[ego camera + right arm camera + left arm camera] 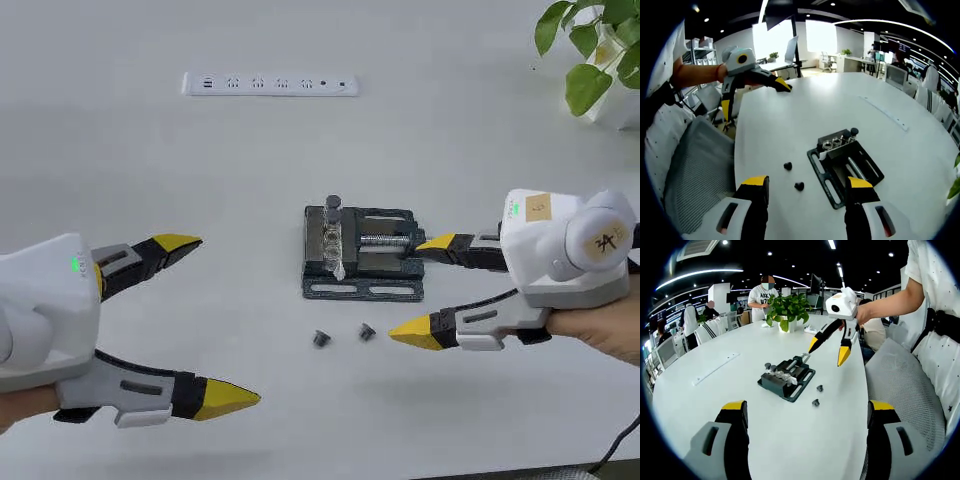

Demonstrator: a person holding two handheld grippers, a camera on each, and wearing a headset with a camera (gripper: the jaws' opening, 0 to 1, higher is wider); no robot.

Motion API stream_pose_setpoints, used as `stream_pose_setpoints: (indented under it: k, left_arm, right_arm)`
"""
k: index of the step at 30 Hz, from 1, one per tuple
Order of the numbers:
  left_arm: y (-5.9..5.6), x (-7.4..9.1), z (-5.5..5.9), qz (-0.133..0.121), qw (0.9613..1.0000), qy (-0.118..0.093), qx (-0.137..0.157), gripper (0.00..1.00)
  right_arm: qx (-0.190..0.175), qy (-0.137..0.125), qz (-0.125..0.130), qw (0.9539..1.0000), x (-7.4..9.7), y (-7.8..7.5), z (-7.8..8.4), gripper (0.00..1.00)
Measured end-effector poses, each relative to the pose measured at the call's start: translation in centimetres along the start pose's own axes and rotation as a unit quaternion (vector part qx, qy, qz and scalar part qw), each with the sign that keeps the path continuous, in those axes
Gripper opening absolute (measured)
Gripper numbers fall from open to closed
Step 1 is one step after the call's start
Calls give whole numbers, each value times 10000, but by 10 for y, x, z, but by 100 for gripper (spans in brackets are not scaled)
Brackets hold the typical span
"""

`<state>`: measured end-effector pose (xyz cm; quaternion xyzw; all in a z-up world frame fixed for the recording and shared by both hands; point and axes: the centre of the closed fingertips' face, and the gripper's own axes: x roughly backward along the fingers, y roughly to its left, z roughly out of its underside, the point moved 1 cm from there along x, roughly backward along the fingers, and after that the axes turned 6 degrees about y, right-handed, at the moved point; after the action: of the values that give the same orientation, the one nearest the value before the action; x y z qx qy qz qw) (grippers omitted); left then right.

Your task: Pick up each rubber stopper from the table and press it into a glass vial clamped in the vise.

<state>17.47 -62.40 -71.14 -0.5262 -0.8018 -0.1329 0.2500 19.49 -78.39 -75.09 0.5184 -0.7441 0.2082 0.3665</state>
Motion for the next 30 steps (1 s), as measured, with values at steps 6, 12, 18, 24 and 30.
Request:
stream_pose_setpoints:
  k: [6, 12, 18, 24, 30]
  left_arm:
    - [0, 1, 3, -19, 10000, 25, 36, 99]
    - [0, 1, 4, -21, 10000, 33, 56, 99]
    - [-2, 1, 7, 13, 9999, 71, 70, 99]
    - [-2, 0, 5, 20, 9999, 41, 90, 99]
    - [-3, -1, 5, 35, 9999, 34, 102, 99]
  right_arm:
    - [-6, 159, -41, 9999, -12, 3, 17, 49]
    - [-4, 270, -101, 9996, -21, 8, 26, 37]
    - [180, 335, -155, 9992, -33, 13, 31, 21]
    - [511, 527, -150, 9972, -49, 13, 36, 11]
    - [625, 633, -114, 9960, -58, 8, 40, 8]
